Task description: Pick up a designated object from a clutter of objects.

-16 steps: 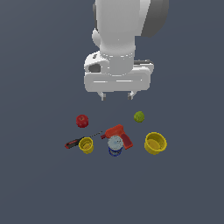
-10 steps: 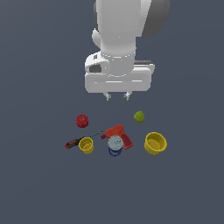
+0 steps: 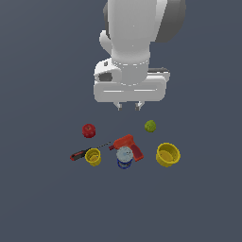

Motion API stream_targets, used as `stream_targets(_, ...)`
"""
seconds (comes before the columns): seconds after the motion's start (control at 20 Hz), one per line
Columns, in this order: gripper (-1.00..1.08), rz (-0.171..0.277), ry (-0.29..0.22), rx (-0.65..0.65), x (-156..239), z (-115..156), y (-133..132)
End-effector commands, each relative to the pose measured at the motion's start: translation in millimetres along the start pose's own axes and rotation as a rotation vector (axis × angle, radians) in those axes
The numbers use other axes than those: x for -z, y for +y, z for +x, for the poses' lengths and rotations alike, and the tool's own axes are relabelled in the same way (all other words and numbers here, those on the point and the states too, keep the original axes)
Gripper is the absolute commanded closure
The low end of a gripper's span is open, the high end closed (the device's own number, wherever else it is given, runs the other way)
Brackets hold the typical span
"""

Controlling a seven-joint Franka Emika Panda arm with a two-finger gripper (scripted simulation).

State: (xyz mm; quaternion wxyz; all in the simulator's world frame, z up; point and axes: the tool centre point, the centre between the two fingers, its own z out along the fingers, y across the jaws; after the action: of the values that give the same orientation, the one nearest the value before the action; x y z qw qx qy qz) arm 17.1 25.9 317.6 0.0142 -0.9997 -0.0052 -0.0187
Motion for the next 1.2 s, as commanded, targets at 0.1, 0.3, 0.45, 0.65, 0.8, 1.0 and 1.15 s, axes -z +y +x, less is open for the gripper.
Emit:
stream_targets(0.1,-0.2,-0.008,-0.008,0.001,-11.3,7.2,-12.4)
stream_targets(0.3,-0.2,-0.02,-0.019,0.001,-28.5,17.2,-31.4)
stream_targets(0.45,-0.2,-0.032,-0.029,0.002,-46.3,25.8,-50.9)
stream_targets(0.65,-0.2,-0.05,-0.044,0.004,-77.6,37.0,-84.7)
stream_targets(0.8,-0.2,-0.063,-0.054,0.006,-104.5,43.1,-113.3)
stream_targets(1.0,-0.2,-0.079,-0.067,0.008,-141.7,46.7,-152.0)
stream_targets(1.15,-0.2,-0.088,-0.074,0.01,-166.4,46.2,-177.1)
